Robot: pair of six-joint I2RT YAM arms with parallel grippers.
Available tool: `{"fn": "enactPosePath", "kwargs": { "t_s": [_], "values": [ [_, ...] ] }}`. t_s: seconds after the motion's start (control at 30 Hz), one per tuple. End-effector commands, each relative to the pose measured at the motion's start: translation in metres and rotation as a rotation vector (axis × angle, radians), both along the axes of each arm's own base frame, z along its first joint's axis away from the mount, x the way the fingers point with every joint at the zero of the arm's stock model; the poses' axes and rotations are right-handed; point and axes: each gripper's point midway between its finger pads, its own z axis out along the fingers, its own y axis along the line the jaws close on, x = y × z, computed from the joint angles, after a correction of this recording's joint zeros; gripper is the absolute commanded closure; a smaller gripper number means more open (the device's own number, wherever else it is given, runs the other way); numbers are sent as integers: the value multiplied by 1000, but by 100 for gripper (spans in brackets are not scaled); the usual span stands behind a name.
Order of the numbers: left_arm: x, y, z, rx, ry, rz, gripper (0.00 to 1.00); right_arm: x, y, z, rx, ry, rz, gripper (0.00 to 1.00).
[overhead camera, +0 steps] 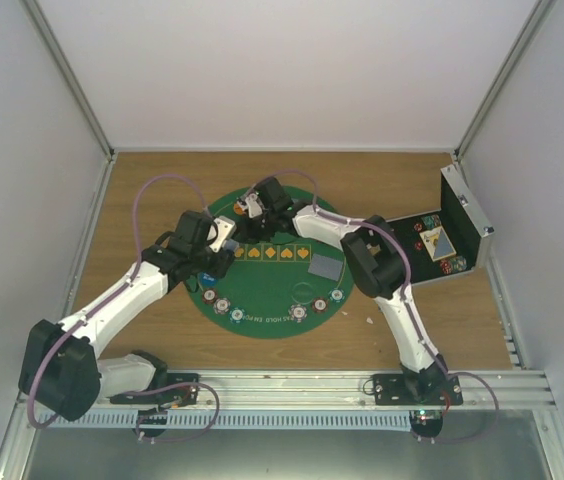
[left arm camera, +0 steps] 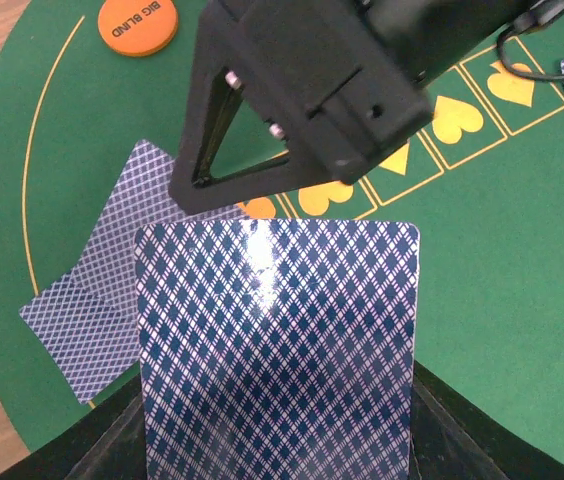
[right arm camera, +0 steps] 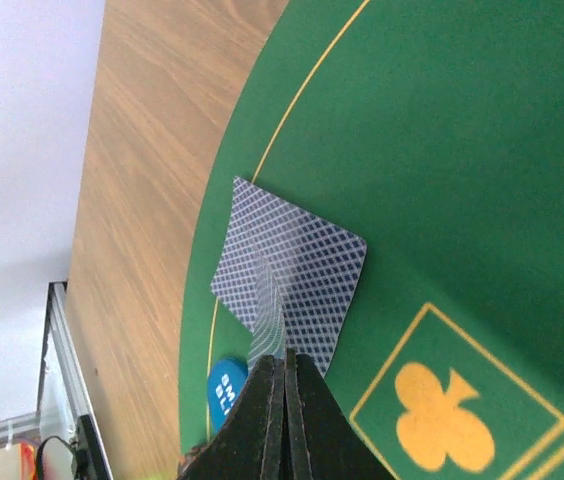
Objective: Distribute texas hold em gaming equipment
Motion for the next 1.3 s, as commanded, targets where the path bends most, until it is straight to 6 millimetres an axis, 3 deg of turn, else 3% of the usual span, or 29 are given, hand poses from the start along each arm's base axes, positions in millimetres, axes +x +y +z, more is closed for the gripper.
{"fn": "enactPosePath", "kwargs": {
  "t_s": [0.0,0.07,0.17,0.33,0.47,0.6,0.73,0.87,1.1,1.27],
  "values": [
    [10,1,22,-33,-68,26,45,10,10,-15,-1,6,-15,99],
    [9,1,23,-33,-71,25,45,11,9,-25,-30,12,-17,95],
    [8,1,24,-33,-75,23,45,12,7,-29,-53,8,-15,74],
    [5,-3,22,-45,-68,-7,45,21,-9,-13,-102,-62,-47,46],
    [1,-13,24,-75,-67,-61,44,26,-46,-4,-157,-112,-92,27],
    [-9,-33,23,-100,-56,-150,44,25,-100,10,-209,-162,-138,13],
    [-21,-58,18,-113,-41,-242,44,2,-158,18,-179,-137,-132,8],
    [-34,-88,10,-110,-12,-344,44,-35,-190,35,-159,-149,-61,7],
    [-51,-123,3,-127,19,-482,44,-97,-190,70,-22,-115,66,7],
    [-59,-130,-2,-146,45,-518,44,-109,-176,77,36,-98,122,6]
  ]
}}
